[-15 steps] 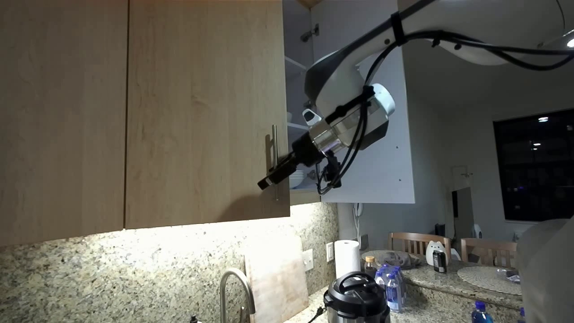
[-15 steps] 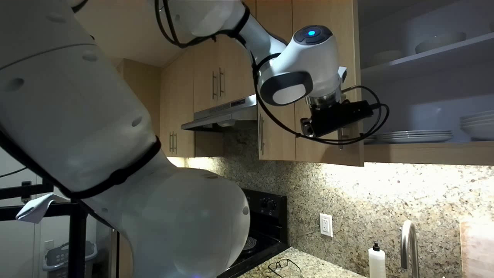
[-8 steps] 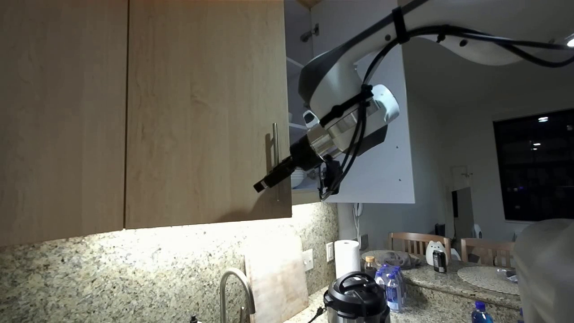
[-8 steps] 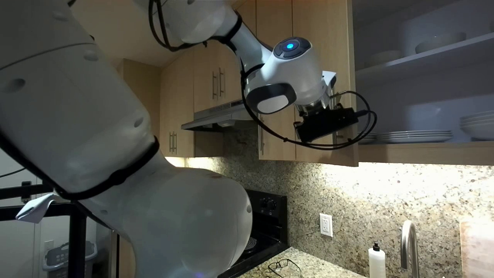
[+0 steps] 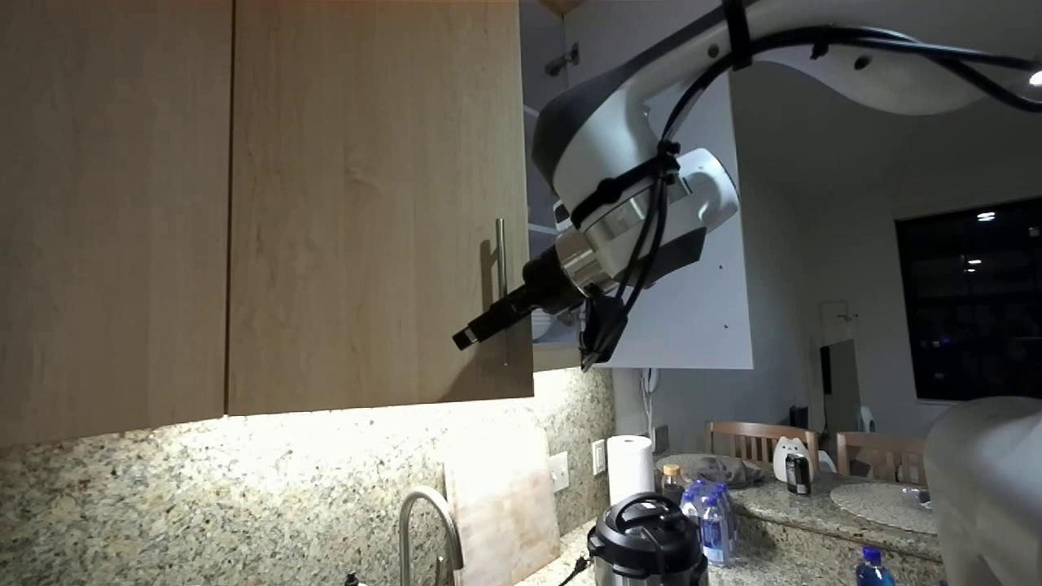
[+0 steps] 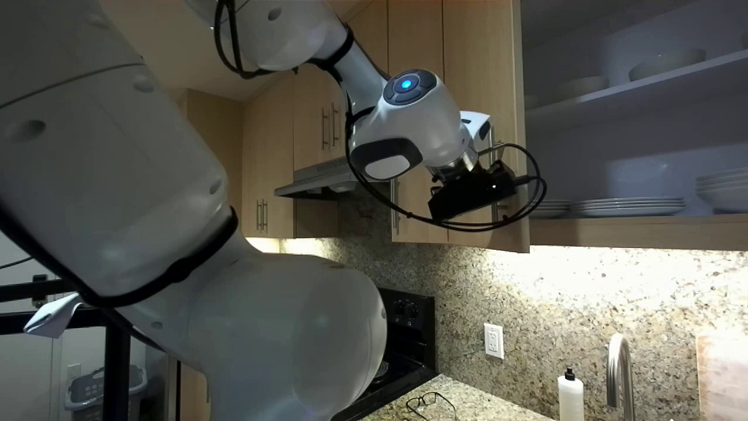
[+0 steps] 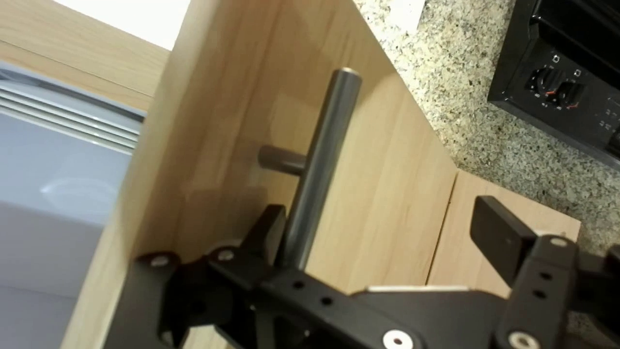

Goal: Open the left cabinet door

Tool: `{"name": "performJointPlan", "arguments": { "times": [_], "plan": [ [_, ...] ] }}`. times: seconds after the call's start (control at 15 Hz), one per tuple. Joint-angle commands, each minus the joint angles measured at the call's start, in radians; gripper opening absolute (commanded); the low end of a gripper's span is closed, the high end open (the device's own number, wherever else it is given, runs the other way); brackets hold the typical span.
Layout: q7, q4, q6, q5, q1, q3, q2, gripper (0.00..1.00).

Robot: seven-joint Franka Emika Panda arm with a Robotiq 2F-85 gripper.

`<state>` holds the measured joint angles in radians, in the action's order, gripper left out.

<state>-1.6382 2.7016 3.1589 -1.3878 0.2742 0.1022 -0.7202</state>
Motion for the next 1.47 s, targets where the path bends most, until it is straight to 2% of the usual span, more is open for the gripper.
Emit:
{"name": "performJointPlan", "arguments": {
  "times": [0.0,0.4,0.47,0.53,0.6,0.67,0.8,0.87,1.07,1.4],
  "plan": [
    [0.017,0.046,0.03,-0.077,0.088,0.064,0.009,1.0],
    [0.042,0.036,0.151,-0.152,0.133,0.136,0.029,1.0],
    [0.211,0.074,0.109,-0.023,0.048,0.21,0.009,1.0],
    [0.254,0.079,0.121,-0.003,0.047,0.226,0.011,1.0],
    [0.17,0.054,0.182,-0.093,0.117,0.195,0.032,1.0],
    [0.36,0.1,0.143,0.053,0.032,0.268,0.005,1.0],
    [0.477,0.114,0.167,0.124,0.022,0.307,0.004,1.0],
    [0.379,0.081,0.222,0.025,0.084,0.278,0.038,1.0],
    [0.416,0.089,0.252,0.028,0.094,0.301,0.039,1.0],
    [0.384,0.089,0.255,-0.024,0.085,0.316,0.043,1.0]
  ]
}}
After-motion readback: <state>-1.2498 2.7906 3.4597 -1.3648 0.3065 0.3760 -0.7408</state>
